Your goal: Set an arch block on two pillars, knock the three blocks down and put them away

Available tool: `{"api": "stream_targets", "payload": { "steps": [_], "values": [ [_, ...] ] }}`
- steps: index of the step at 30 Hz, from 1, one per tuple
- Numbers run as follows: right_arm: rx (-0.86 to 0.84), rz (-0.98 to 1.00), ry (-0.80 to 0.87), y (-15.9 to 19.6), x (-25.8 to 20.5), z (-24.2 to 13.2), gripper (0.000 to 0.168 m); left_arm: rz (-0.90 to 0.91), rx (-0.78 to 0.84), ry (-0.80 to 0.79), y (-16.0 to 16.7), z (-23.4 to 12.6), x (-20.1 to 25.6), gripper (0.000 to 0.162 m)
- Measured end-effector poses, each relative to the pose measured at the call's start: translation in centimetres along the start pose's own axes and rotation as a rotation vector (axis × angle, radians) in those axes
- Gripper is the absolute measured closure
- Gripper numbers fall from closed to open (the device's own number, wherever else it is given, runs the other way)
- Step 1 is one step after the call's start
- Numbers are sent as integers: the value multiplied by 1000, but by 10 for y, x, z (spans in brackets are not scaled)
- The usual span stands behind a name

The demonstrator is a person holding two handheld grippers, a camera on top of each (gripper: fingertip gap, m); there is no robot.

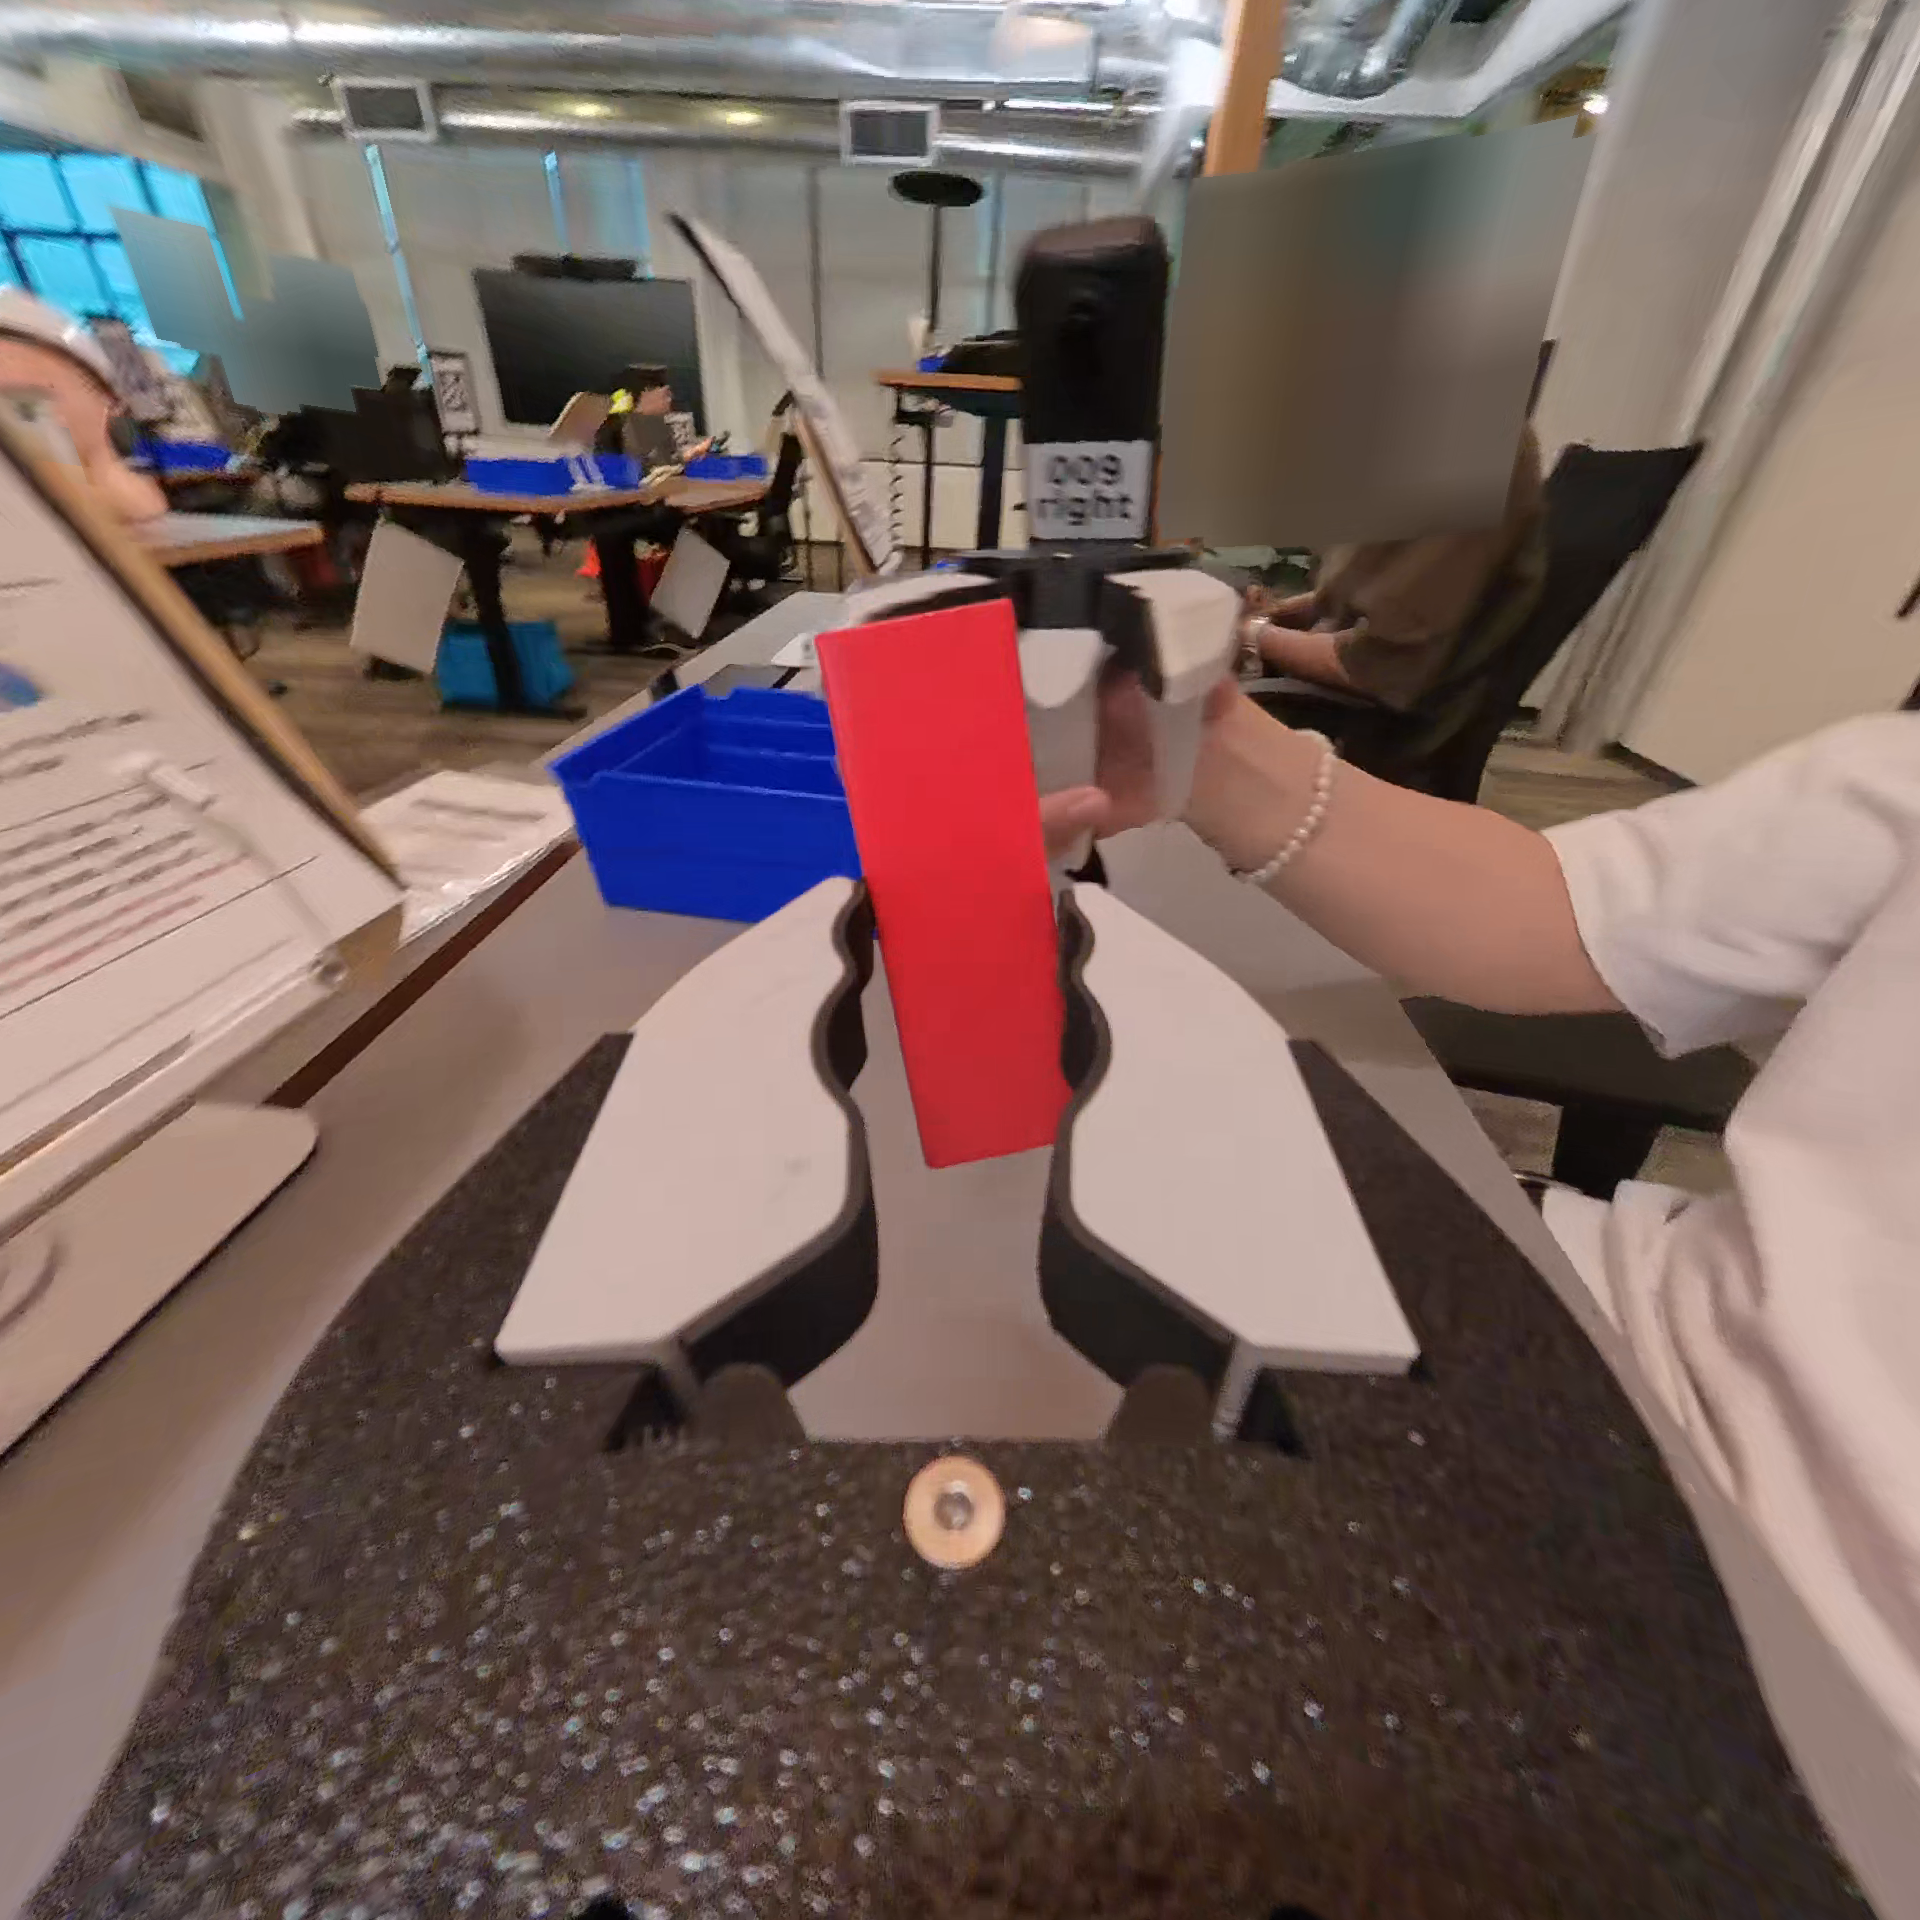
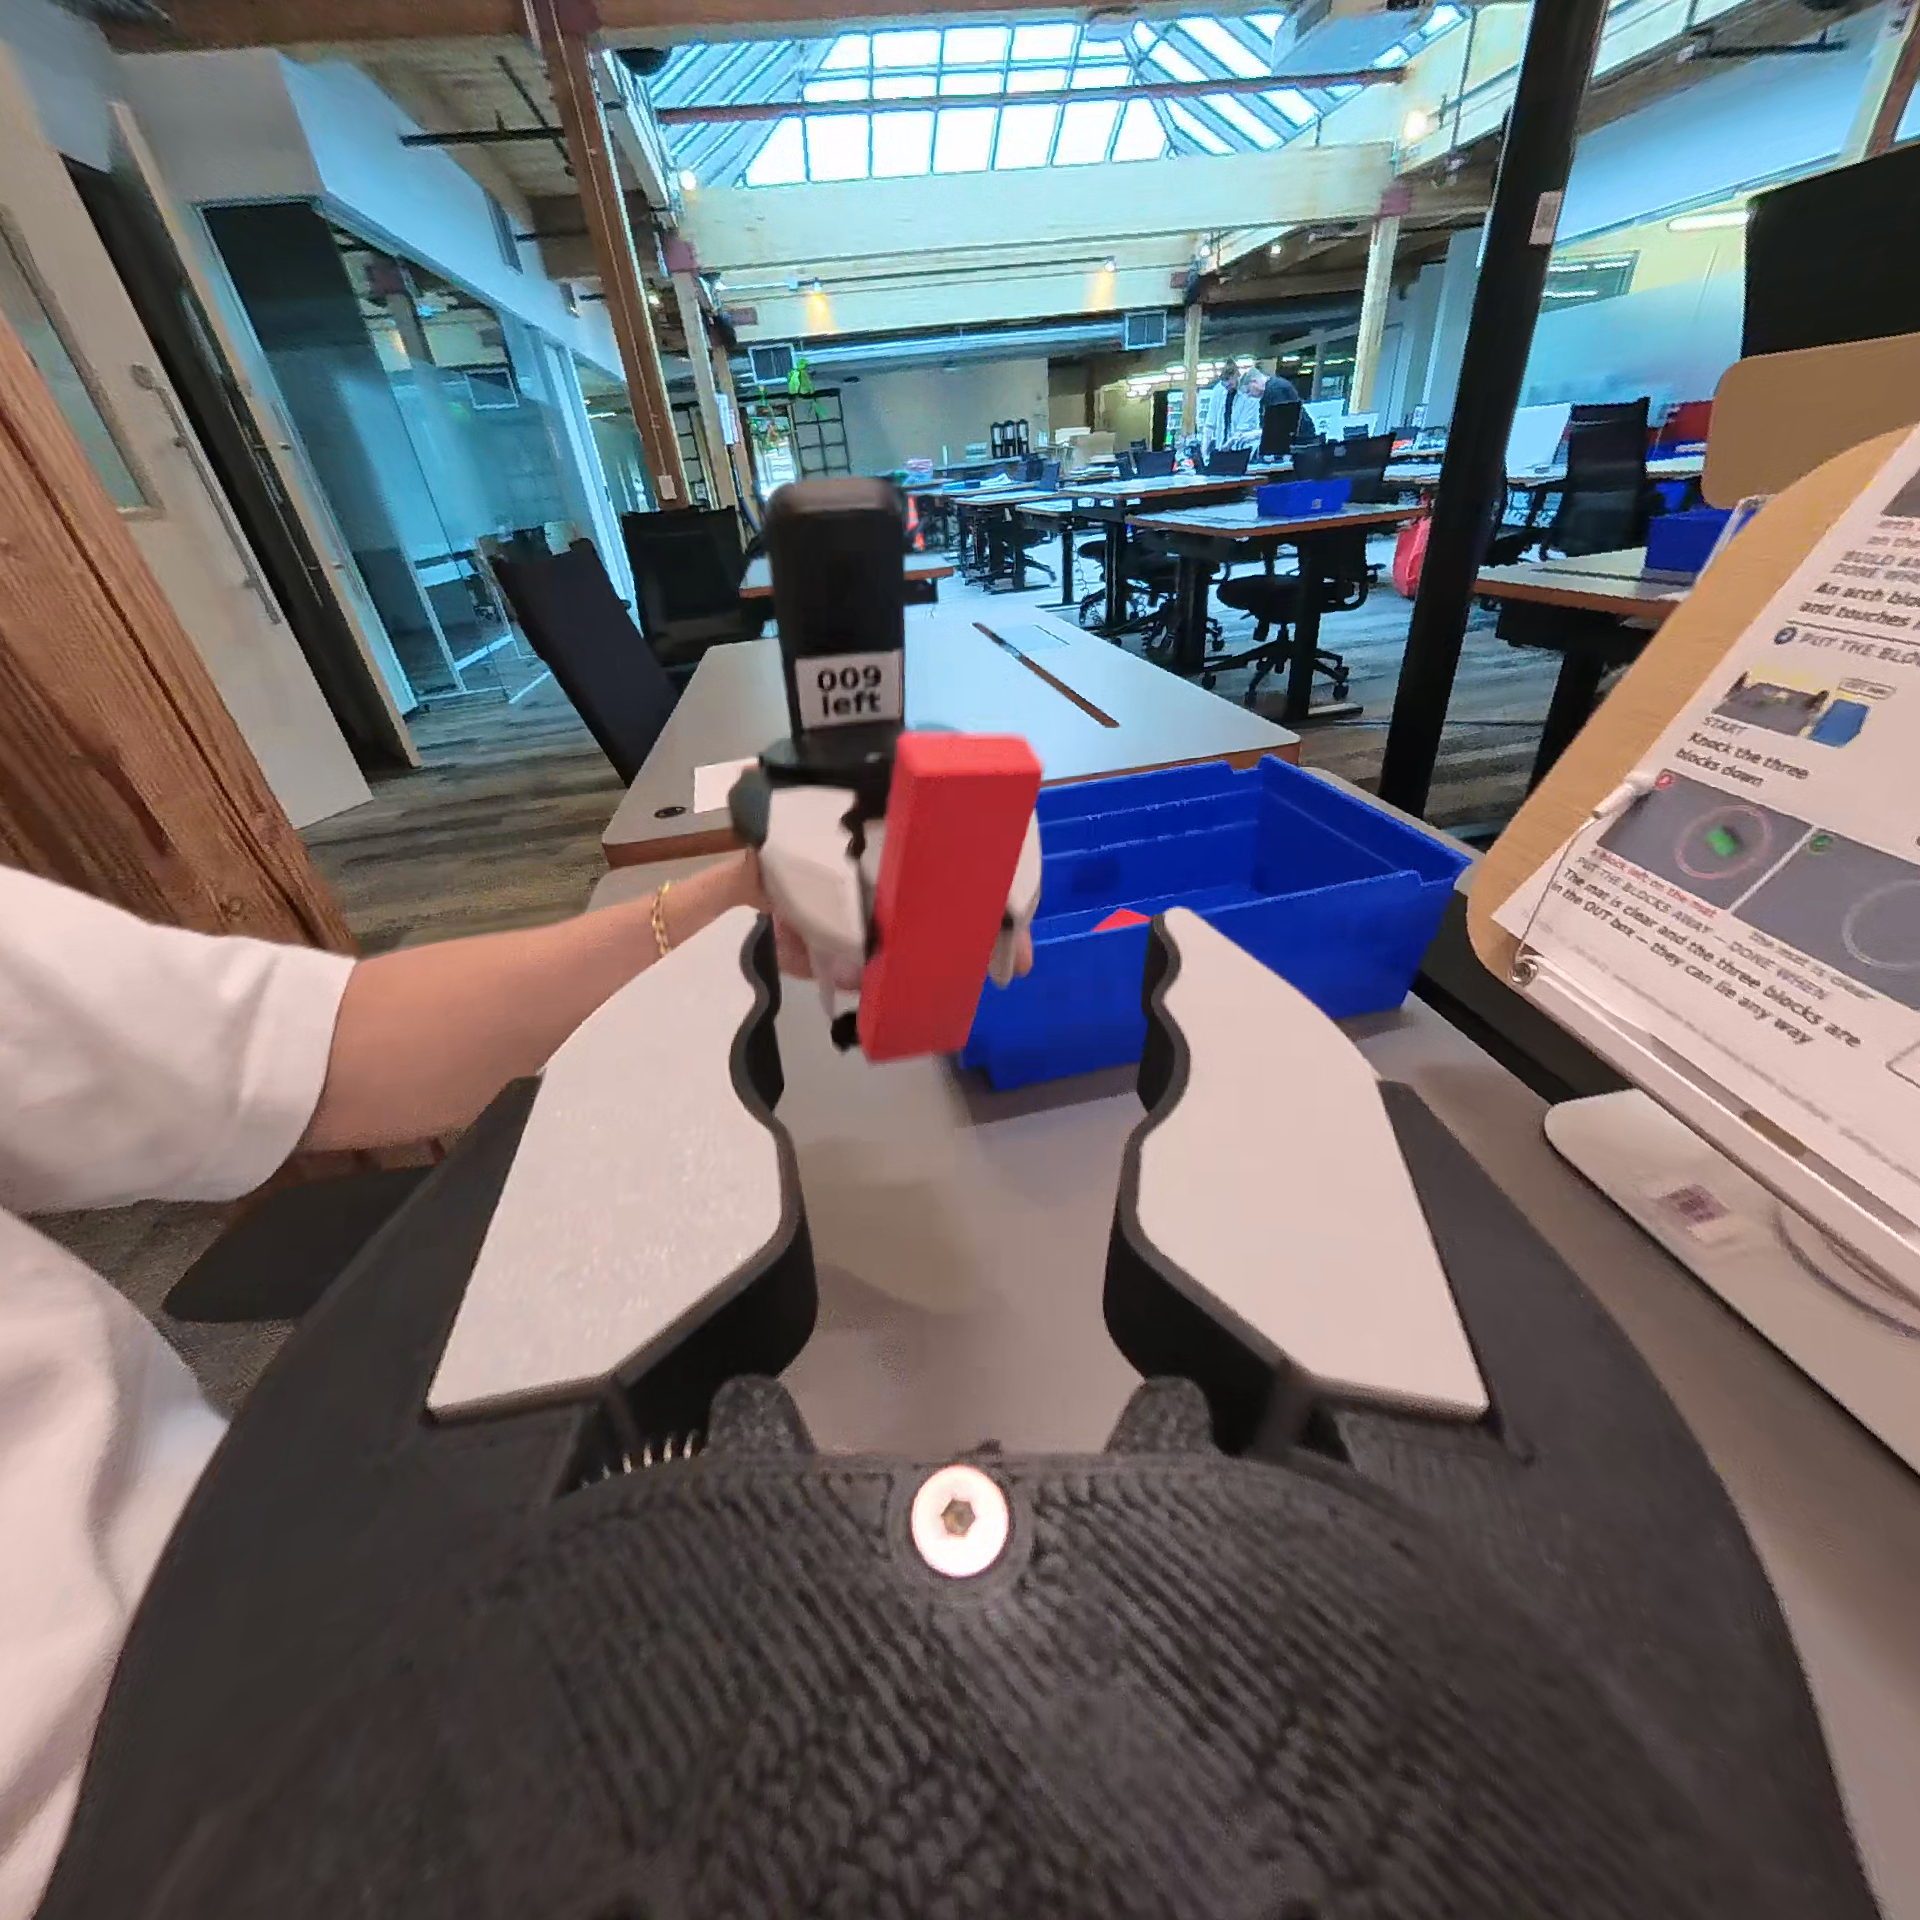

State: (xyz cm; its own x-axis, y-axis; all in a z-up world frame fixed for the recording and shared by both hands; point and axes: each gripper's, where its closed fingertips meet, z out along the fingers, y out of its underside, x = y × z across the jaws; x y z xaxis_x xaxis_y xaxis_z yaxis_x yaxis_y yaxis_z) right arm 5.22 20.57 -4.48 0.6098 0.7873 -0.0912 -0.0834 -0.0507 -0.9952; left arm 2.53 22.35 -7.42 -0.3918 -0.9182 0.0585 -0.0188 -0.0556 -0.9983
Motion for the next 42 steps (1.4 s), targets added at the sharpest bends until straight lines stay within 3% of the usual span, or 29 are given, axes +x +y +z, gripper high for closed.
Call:
{"api": "stream_targets", "payload": {
  "steps": [5, 11, 18, 22, 26, 33, 42],
  "values": [
    [-35, -45, -69, 8, -13, 12, 108, 62, 36, 63, 11, 28, 21, 129],
    [-37, -71, -138, 13, -23, 14, 133, 50, 74, 109, 15, 33, 32, 129],
    [-94, -148, -120, 21, -21, 13, 135, 38, 41, 54, 26, 34, 28, 131],
    [-165, -306, 35, 32, 8, 1, 135, 63, 3, -152, 33, 27, 7, 115],
    [-279, -362, 75, 61, 45, -18, 135, 66, -77, -293, 42, 12, -5, 108],
    [-309, -157, 11, 119, 97, -36, 135, 18, -106, -322, 59, 2, 2, 109],
    [-234, -148, -14, 135, 112, -40, 135, -15, -131, -317, 76, -3, 3, 109]
  ]
}}
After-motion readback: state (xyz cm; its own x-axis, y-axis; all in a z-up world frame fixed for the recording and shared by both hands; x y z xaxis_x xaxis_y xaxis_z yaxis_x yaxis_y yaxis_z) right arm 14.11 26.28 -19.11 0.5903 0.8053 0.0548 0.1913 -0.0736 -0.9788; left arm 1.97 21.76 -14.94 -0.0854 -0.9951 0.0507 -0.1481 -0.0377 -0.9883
